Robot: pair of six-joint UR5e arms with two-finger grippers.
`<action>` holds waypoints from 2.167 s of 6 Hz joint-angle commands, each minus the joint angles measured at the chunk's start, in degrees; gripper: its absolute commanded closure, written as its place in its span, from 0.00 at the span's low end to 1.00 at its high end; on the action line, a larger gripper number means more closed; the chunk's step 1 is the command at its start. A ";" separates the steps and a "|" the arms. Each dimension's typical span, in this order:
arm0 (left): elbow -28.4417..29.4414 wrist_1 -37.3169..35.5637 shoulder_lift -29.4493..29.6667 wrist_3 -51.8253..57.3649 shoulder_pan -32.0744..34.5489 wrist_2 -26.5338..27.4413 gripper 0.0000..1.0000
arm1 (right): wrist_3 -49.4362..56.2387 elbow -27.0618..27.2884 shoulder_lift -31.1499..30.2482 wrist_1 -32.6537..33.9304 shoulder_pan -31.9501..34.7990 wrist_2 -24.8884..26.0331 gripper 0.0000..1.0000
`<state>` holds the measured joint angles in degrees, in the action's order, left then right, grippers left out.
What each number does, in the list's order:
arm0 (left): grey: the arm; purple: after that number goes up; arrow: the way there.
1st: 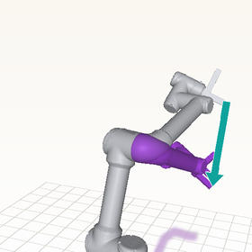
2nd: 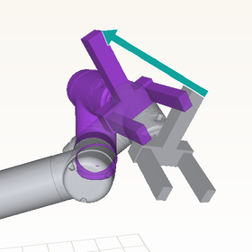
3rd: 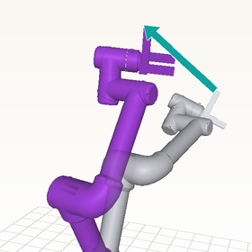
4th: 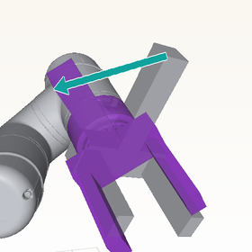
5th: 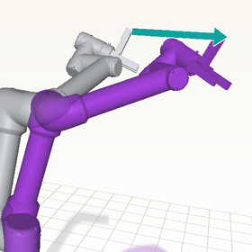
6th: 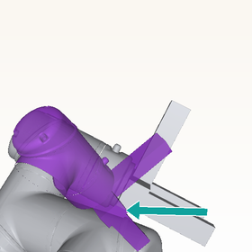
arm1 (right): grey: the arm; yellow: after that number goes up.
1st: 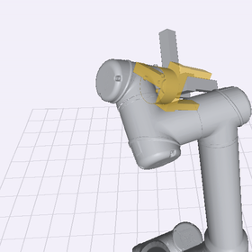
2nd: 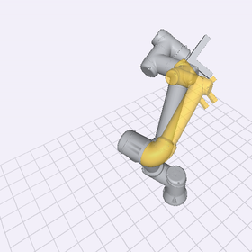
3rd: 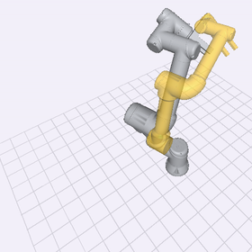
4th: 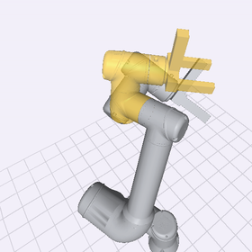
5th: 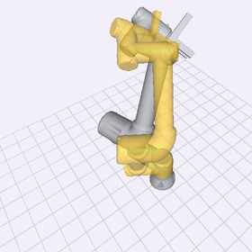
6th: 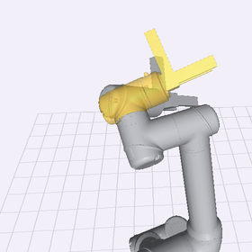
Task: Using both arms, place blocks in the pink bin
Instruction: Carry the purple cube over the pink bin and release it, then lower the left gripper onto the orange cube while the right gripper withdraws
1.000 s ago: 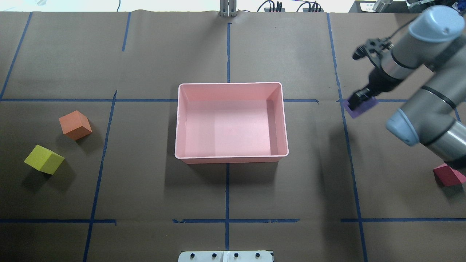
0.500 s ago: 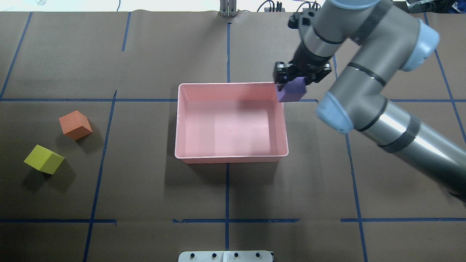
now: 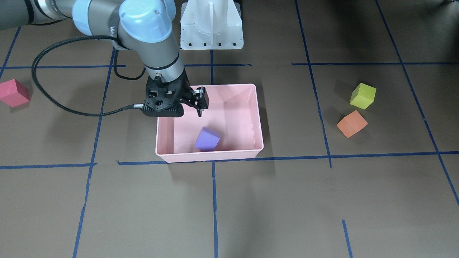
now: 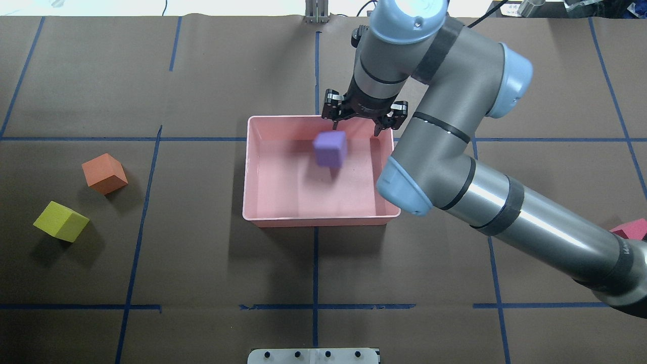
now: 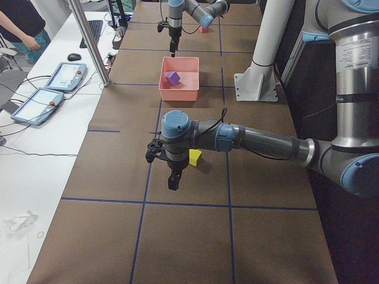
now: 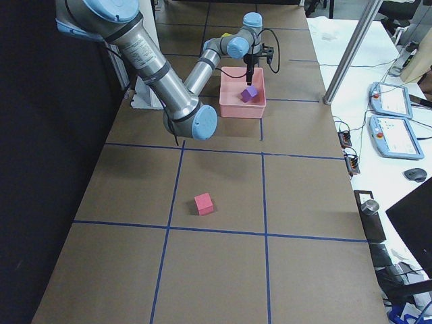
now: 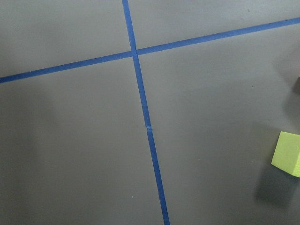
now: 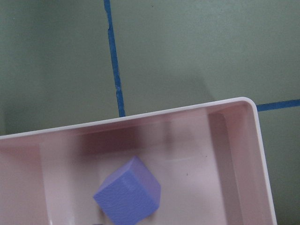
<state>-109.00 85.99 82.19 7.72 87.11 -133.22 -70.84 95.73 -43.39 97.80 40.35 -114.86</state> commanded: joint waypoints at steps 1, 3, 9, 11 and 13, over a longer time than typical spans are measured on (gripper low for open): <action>2.63 7.66 4.17 -0.50 -3.59 -0.11 0.00 | 5.48 2.60 -0.90 4.04 1.90 -0.53 0.00; 2.65 12.66 5.79 -8.04 -11.55 0.33 0.00 | 23.80 4.20 -7.63 5.12 11.10 -7.87 0.00; 1.42 21.50 7.88 -80.94 -30.20 7.13 0.00 | 79.00 -4.04 -20.48 5.12 36.15 -18.20 0.00; 3.25 21.50 10.62 -84.44 -34.28 8.94 0.00 | 91.36 -5.82 -24.44 5.03 42.15 -19.96 0.00; 5.97 21.50 12.28 -84.36 -35.16 9.65 0.00 | 91.58 -5.55 -25.43 4.59 42.44 -20.14 0.00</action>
<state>-104.42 107.49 93.58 -76.57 52.51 -123.79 20.22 90.17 -68.38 102.50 82.51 -134.92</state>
